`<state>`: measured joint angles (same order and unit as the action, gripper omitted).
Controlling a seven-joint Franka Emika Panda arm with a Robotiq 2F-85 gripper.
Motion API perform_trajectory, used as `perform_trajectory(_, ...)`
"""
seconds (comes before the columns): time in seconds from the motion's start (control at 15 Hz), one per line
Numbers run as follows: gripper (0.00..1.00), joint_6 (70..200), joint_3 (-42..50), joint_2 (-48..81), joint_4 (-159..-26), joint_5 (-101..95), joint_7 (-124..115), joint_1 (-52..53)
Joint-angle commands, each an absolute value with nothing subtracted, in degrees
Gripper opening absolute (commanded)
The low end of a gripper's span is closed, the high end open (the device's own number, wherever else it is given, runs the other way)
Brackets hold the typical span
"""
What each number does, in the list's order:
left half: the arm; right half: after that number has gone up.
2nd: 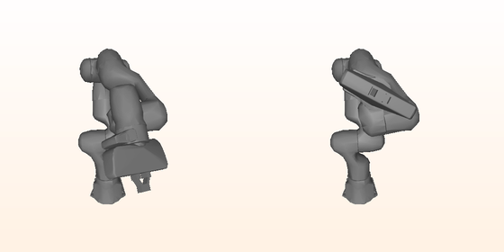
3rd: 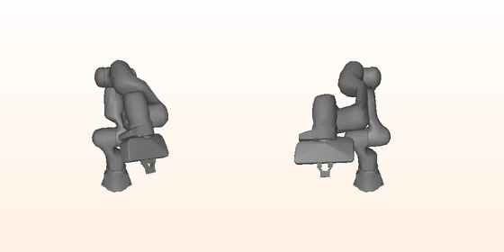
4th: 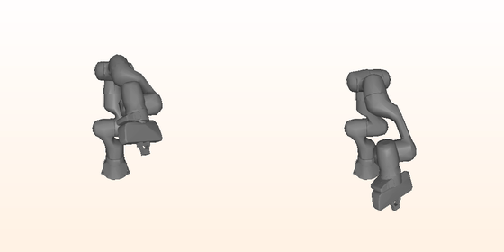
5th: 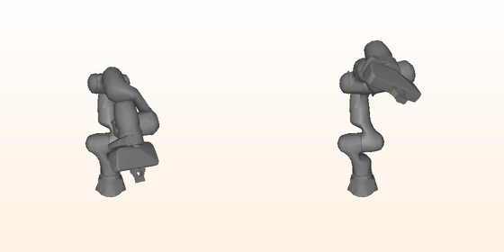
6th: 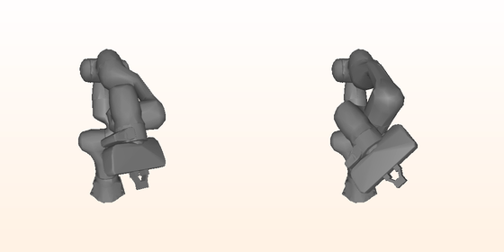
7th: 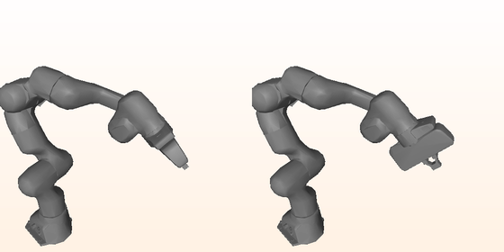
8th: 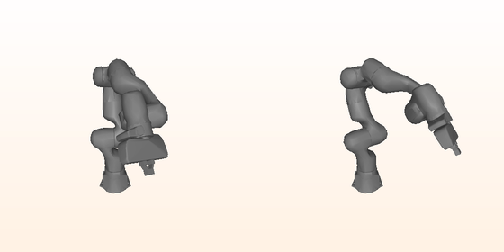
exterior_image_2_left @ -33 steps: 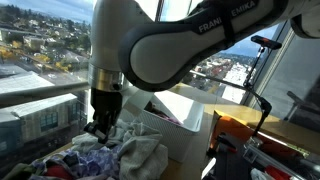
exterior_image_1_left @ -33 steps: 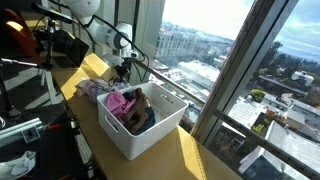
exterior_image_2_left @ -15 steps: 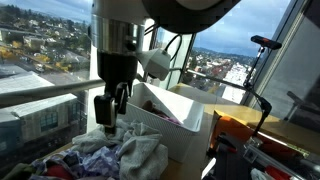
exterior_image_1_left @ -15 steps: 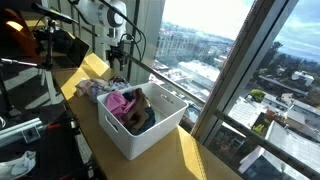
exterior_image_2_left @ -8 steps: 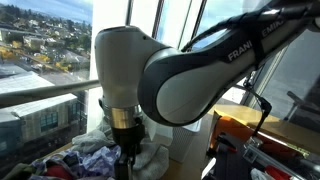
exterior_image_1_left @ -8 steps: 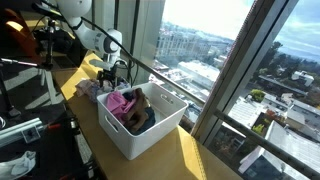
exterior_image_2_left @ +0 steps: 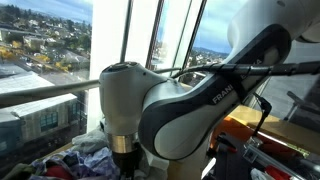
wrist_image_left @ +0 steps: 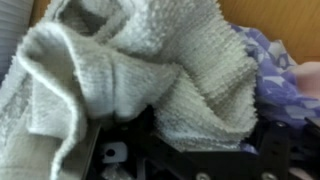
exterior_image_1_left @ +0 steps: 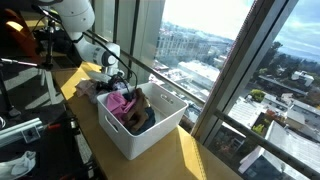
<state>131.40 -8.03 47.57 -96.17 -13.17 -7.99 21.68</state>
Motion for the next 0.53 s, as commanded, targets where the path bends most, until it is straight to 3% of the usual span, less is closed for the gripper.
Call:
perform_trajectory(0.0,0.53,132.3,-7.7,48.2,-95.5,-12.3,-7.8,22.0)
perform_trajectory(0.47,0.01,128.4,-7.3,40.1,-96.0,-13.2,-7.3,22.0)
